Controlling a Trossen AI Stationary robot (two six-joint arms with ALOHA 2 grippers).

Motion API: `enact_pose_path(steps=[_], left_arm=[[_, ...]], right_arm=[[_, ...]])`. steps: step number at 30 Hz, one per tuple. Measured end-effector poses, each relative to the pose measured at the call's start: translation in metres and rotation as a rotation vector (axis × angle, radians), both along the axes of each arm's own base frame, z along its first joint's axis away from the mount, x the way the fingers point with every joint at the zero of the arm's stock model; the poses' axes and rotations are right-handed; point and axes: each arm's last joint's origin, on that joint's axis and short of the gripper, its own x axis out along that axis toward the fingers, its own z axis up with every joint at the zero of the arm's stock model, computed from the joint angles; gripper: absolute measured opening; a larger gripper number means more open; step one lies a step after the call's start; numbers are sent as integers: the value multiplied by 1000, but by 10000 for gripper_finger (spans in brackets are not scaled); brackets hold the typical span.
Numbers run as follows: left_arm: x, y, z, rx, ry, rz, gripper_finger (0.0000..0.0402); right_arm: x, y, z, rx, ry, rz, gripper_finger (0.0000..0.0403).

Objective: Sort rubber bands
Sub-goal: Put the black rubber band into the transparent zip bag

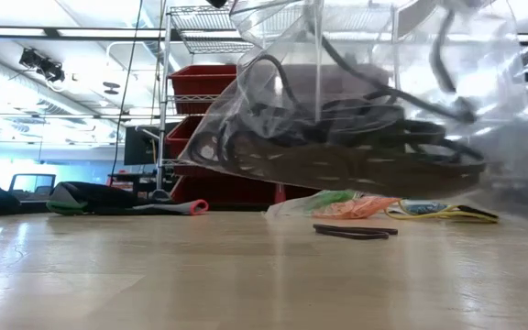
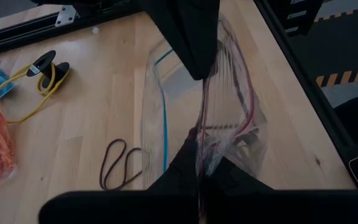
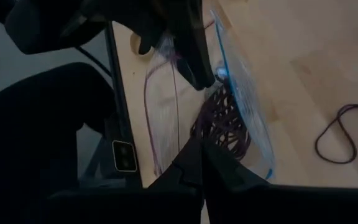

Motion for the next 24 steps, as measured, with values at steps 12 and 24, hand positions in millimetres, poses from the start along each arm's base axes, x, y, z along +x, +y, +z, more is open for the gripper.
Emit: enact_pose_path(steps=[12, 24], left_arm=[[-2, 1, -3, 65, 33, -31, 2], [-6, 5, -8, 110, 105, -33, 2]], right_arm=[[1, -2, 1, -99, -57, -51, 74], [-6, 4, 2, -246, -125, -67, 177]])
